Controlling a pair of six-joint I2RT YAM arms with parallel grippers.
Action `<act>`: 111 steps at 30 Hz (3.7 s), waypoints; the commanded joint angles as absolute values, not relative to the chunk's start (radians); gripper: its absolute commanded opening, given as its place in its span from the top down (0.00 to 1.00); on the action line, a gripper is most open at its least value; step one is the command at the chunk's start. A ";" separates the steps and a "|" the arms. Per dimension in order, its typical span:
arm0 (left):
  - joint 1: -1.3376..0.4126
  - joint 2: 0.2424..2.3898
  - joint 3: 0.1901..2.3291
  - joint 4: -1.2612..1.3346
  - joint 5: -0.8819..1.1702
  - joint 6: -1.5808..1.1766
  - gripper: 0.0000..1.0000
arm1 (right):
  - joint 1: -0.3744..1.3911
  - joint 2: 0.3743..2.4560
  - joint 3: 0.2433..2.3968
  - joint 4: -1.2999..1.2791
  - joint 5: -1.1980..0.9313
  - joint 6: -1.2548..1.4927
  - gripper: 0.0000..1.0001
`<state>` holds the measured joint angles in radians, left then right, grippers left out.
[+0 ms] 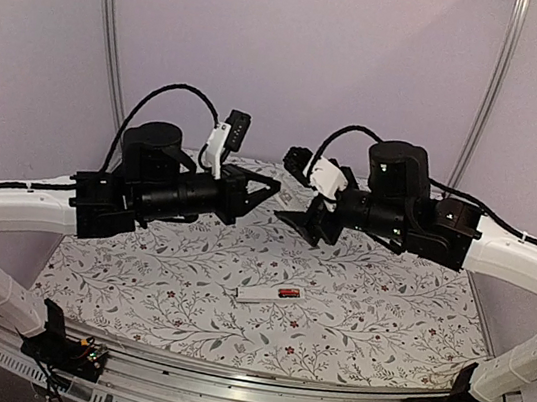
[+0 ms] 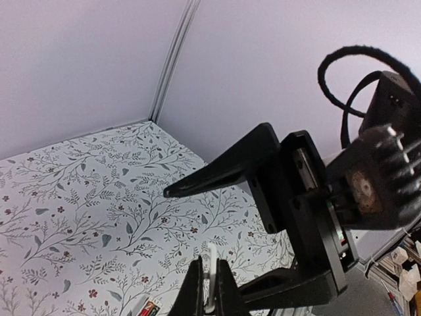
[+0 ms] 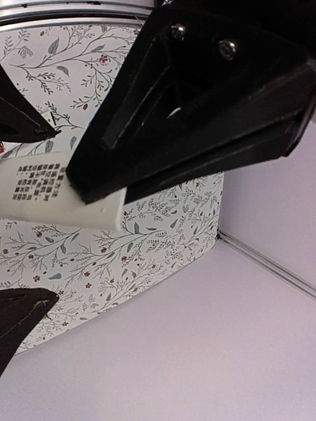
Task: Load the batteries into the remote control
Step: Pass from the right arm to the left, then pass from the left arm to the right, then pass from the right arm to the left
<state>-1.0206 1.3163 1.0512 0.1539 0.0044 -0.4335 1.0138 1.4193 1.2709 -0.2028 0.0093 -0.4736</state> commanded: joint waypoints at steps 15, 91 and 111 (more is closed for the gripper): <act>-0.962 1.052 0.814 0.411 -0.093 -0.686 1.00 | 1.026 1.308 1.146 0.011 -0.017 -0.607 0.20; -0.928 0.938 0.704 0.003 0.141 0.142 0.23 | 0.854 1.792 1.411 -0.654 -0.200 -0.687 1.00; -0.951 1.507 0.874 -0.038 0.192 0.607 0.12 | 0.841 1.819 1.413 -0.681 -0.322 -0.709 0.95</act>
